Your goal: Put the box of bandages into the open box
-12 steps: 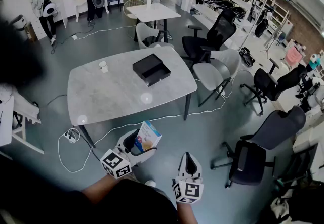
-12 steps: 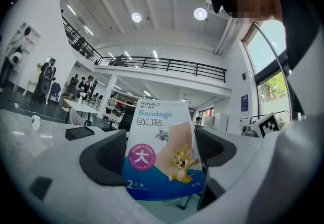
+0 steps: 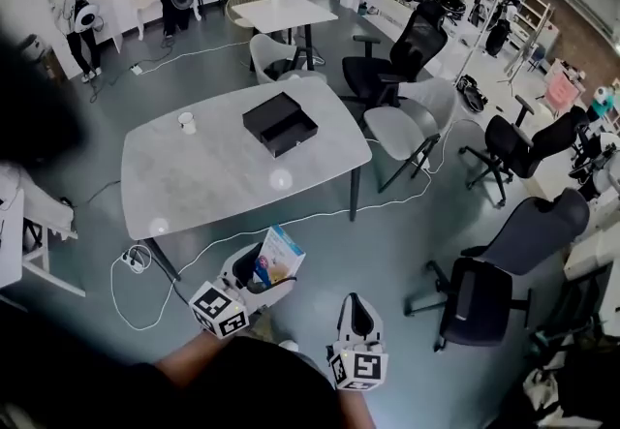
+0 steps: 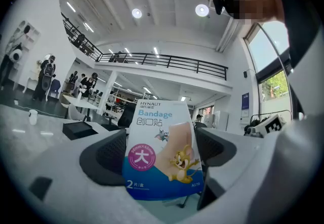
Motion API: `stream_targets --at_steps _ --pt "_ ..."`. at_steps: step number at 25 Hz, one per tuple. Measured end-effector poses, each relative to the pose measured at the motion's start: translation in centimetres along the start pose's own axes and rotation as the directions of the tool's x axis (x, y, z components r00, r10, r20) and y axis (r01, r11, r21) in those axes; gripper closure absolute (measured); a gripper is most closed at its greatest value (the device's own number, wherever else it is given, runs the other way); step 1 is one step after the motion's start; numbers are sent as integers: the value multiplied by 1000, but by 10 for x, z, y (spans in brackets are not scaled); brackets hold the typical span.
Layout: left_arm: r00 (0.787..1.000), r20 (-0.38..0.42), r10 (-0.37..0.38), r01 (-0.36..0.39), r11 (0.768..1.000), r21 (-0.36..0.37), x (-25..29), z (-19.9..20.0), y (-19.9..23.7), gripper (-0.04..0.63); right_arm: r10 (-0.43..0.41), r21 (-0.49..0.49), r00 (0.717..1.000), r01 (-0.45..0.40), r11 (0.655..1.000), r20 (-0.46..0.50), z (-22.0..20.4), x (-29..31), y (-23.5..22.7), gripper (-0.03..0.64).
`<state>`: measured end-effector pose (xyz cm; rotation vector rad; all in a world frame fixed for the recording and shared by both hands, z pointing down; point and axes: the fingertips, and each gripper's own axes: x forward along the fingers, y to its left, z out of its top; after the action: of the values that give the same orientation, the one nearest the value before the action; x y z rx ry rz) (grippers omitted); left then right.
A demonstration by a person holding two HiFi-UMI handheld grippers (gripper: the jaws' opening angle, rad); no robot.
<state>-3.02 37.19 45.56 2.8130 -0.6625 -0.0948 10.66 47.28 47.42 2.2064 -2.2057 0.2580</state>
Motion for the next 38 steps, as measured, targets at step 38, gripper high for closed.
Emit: stream_targets --at_steps 38 --pt "985 -172 29 -48 993 -107 209 25 403 147 -64 38 977 73 997 -204 23 470 -30 604"
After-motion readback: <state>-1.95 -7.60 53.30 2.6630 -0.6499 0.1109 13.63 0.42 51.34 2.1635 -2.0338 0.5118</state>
